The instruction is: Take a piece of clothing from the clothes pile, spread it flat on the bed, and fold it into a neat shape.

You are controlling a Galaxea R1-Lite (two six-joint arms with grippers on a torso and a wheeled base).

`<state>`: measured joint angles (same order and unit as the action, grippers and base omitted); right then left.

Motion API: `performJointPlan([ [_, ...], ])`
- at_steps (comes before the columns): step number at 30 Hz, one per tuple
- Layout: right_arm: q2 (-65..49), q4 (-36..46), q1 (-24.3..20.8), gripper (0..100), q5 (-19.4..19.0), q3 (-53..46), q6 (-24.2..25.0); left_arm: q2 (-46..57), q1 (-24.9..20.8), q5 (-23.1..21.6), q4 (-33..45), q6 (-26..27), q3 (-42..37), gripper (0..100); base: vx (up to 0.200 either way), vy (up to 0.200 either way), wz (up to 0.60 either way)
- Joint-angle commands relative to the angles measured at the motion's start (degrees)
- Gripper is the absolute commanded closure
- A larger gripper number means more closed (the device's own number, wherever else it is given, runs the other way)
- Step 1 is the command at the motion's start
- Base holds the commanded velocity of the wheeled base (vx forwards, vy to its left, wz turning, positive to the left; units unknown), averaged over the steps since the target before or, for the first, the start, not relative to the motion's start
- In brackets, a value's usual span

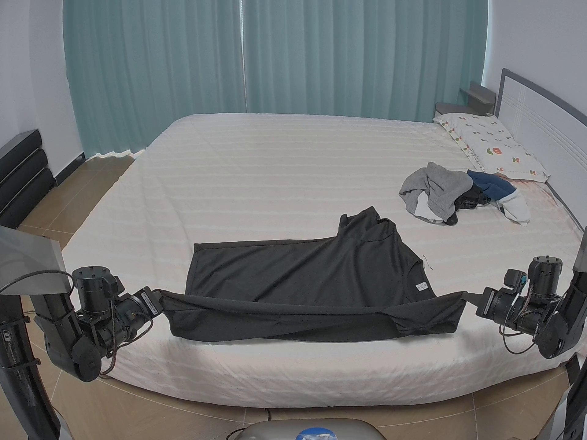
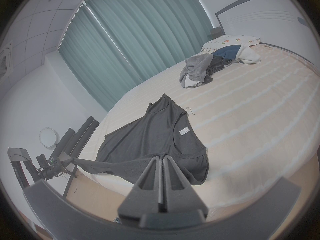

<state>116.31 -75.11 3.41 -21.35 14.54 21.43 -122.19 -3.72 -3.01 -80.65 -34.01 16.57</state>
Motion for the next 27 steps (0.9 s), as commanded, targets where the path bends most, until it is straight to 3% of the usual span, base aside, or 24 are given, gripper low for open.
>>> performJointPlan([
  [1, 0.32, -0.04, -0.07, 100, -0.01, -0.13, 0.19, -0.07, -0.15, -0.24, 0.06, -0.27, -0.04, 100, 0.200, 0.000, 0.00],
  [6, 0.32, 0.05, -0.07, 100, -0.10, -0.22, 0.28, -1.12, -0.24, -0.33, 0.58, 0.44, -1.01, 100, 0.200, 0.000, 0.00],
  [27, 8.67, -1.71, -1.83, 100, 0.08, 4.62, 0.37, -5.08, -0.50, -0.68, 4.01, 1.14, 4.44, 100, 0.000, 0.000, 0.00],
])
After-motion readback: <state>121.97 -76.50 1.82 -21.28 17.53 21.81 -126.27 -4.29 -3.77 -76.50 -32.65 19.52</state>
